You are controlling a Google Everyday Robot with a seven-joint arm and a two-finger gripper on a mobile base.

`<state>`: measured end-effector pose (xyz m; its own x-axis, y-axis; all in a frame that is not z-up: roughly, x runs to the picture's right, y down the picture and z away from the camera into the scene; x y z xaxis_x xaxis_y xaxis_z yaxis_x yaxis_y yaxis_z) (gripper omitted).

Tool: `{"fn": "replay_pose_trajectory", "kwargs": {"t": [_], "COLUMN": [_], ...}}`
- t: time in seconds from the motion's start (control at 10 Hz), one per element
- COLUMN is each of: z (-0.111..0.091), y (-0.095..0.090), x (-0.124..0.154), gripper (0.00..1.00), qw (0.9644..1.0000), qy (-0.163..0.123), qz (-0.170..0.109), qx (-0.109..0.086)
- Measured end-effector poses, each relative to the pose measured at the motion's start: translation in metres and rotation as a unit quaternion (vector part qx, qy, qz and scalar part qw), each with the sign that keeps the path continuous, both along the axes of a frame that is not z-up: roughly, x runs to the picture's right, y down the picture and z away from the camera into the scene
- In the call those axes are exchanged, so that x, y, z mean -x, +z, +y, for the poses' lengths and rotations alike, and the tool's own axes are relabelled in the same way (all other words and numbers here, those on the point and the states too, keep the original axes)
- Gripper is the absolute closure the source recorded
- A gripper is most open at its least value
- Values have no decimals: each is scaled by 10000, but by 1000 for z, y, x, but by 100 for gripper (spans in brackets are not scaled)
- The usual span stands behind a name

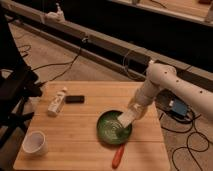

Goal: Place the white sponge in the ceramic cup

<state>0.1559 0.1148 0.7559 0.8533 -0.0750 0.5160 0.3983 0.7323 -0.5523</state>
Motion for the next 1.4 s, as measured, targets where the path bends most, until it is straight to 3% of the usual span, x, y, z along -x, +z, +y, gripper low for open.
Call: {"fn": "replay_pose_trajectory", "kwargs": {"t": [0.2,0.4,0.5,0.7,1.1,1.4], "z": [-19,-35,-38,-36,-15,-15], "y": [-8,-26,-32,-47,-70,-71], "x": [29,76,96,147,253,256], "gripper": [100,100,100,100,100,100], "qw": [9987,9943,9921,9840,9548,9540], "qy": [-337,-669,-766,-1015,-1511,-1512], "qz": [-139,-486,-671,-1241,-2483,-2511], "qx": [-350,-681,-736,-781,-628,-631]}}
